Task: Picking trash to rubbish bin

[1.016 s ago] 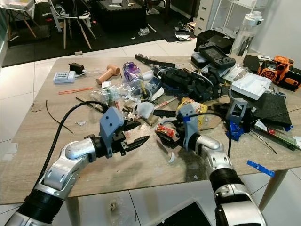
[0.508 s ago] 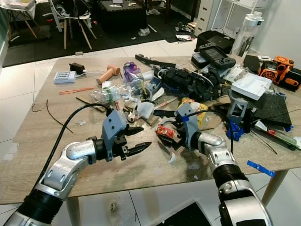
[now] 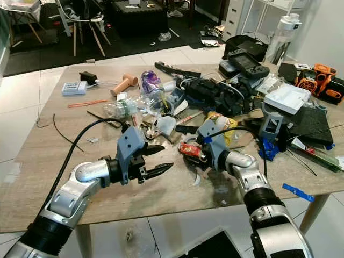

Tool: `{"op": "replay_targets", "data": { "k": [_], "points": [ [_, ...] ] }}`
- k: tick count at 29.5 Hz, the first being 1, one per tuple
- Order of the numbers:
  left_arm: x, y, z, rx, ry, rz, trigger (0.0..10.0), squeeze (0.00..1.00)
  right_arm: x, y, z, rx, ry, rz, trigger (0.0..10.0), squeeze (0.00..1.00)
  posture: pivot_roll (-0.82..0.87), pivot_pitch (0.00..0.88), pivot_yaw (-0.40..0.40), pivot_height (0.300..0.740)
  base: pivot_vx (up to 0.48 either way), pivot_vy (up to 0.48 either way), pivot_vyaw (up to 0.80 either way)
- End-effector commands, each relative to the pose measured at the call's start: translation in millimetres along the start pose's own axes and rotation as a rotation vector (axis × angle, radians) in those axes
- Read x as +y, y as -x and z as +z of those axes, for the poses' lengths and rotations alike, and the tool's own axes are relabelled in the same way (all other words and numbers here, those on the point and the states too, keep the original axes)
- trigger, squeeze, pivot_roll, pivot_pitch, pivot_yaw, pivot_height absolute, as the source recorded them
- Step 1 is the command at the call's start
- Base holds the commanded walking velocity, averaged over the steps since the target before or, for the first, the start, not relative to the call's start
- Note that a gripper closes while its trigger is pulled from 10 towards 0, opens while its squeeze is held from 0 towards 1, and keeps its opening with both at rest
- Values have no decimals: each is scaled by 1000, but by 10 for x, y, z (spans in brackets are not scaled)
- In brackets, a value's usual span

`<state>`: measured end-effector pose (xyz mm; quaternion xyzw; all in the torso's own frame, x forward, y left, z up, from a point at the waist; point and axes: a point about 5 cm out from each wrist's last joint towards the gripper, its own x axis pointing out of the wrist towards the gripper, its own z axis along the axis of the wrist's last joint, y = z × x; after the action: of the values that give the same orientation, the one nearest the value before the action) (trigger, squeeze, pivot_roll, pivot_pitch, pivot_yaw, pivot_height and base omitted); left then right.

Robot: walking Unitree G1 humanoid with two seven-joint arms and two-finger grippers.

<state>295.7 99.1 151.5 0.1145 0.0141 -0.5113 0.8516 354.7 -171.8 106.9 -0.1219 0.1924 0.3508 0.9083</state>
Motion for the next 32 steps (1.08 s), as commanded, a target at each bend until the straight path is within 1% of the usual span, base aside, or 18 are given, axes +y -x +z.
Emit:
{"op": "replay_targets", "data": {
  "k": [1,16,18,19,21,22,23,25,28,29,30,32],
  "points": [
    [-17,7,-24,19,3,-16,10000,0,35,14,-247,109,-43,5,0,0,-90,106,-11,740,0,0,0],
    [-21,-1,-29,19,3,-21,10000,0,30,11,-259,118,-48,-2,0,0,-93,99,-11,740,0,0,0],
    [-18,-7,-25,18,-1,-20,10000,0,20,10,-210,85,-51,-9,0,0,-93,90,-11,740,0,0,0],
    [-18,-7,-25,18,-1,-20,10000,0,20,10,-210,85,-51,-9,0,0,-93,90,-11,740,0,0,0],
    [-14,-7,-23,18,-4,-19,10000,0,7,11,-116,35,-48,-8,0,0,-91,85,-11,740,0,0,0],
    [-8,-2,-21,18,-6,-18,10000,0,-8,21,22,-30,-41,-5,0,0,-92,82,-10,740,0,0,0],
    [-8,-2,-21,18,-6,-18,10000,0,-8,21,22,-30,-41,-5,0,0,-92,82,-10,740,0,0,0],
    [-3,4,-22,18,-8,-18,10000,0,-28,42,174,-104,-44,-6,0,0,-92,76,-9,740,0,0,0],
    [9,4,-9,11,-14,-10,10000,0,-104,113,418,-214,-26,-60,0,0,-93,71,-10,740,0,0,0],
    [9,4,-9,11,-14,-10,10000,0,-104,113,418,-214,-26,-60,0,0,-93,71,-10,740,0,0,0],
    [15,2,-2,7,-16,-6,10000,0,-130,137,468,-234,-16,-81,0,0,-93,71,-10,740,0,0,0],
    [15,2,-2,7,-16,-6,10000,0,-130,137,468,-234,-16,-81,0,0,-93,71,-10,740,0,0,0]
  ]
}}
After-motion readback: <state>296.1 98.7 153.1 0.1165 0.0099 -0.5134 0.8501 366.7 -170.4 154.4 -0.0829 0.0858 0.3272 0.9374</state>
